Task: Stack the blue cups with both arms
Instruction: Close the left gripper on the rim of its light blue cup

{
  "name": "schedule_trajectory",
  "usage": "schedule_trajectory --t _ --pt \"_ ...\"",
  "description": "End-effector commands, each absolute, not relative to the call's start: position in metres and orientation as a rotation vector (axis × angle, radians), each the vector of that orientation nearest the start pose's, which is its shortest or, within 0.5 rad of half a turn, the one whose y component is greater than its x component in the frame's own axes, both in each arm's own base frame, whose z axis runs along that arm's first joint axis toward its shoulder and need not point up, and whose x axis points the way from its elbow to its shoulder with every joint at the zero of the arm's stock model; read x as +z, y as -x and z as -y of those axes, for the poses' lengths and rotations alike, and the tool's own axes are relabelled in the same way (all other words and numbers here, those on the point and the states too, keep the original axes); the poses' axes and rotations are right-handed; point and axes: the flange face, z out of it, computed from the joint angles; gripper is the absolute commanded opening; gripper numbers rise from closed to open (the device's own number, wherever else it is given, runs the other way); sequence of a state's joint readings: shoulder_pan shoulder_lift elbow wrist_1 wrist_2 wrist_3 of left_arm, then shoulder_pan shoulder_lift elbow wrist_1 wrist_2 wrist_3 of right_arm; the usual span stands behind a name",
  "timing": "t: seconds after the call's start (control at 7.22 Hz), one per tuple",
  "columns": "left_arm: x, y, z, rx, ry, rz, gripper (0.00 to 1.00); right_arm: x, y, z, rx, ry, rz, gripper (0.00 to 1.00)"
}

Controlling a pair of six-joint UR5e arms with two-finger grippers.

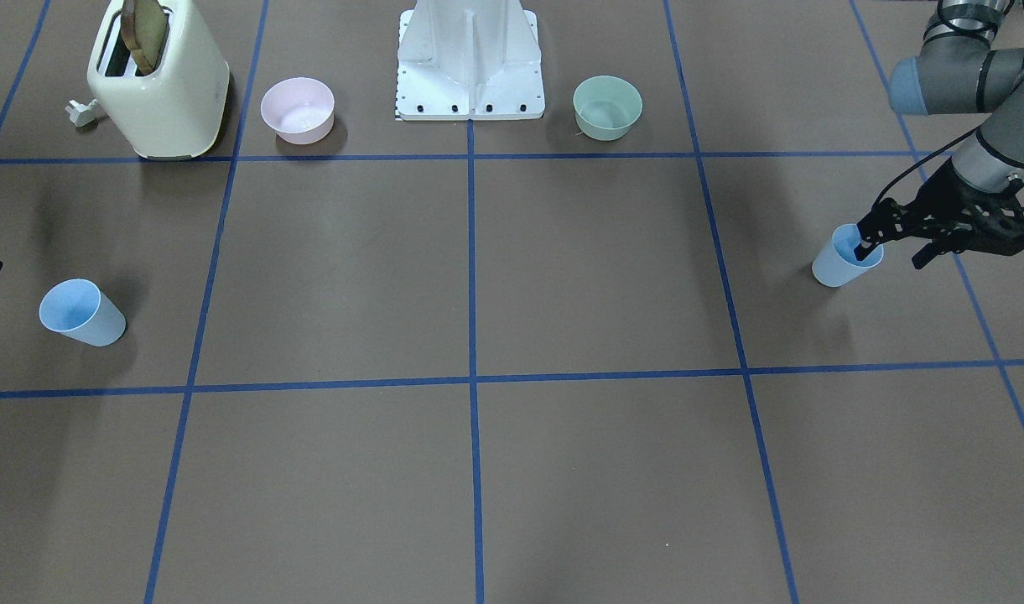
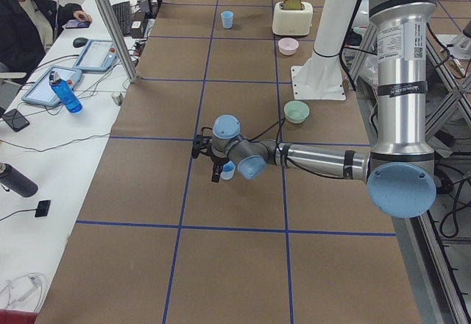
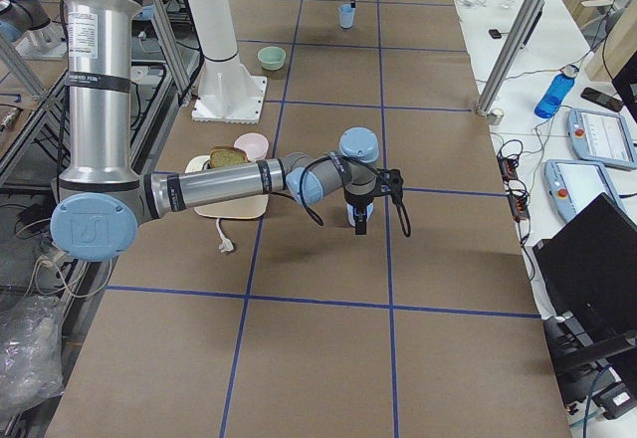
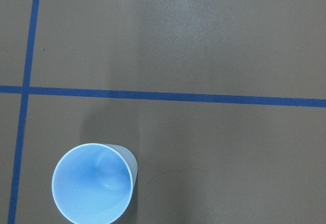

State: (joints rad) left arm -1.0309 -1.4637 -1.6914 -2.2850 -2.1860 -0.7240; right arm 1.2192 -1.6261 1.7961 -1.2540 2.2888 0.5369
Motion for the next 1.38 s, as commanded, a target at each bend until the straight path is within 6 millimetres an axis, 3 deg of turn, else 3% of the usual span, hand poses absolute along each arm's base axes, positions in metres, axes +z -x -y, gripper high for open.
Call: schedule_trajectory --t 0.0,0.28,0.55,0.69,0.97,1.25 --pt "0.580 -0.179 0.436 0.057 -0.207 -0.881 0.98 0.538 0.104 0.480 -0.003 -0.119 0.839 1.00" --pt "0.583 -0.189 0.433 0.068 -0.215 -0.853 0.94 0.538 0.105 0.481 -0.003 -0.119 0.839 1.00" --pt "0.584 -0.192 0.432 0.072 -0.213 -0.851 0.73 0.538 0.105 0.481 -0.003 -0.119 0.839 1.00" --pt "0.583 -0.193 0.433 0.072 -0.213 -0.850 0.54 0.539 0.105 0.482 -0.002 -0.119 0.838 1.00" --pt "0.583 -0.197 0.433 0.075 -0.209 -0.849 0.00 0.541 0.105 0.483 0.000 -0.115 0.836 1.00" --pt "0.577 -0.200 0.434 0.082 -0.213 -0.856 0.00 0.541 0.106 0.483 -0.001 -0.113 0.836 1.00"
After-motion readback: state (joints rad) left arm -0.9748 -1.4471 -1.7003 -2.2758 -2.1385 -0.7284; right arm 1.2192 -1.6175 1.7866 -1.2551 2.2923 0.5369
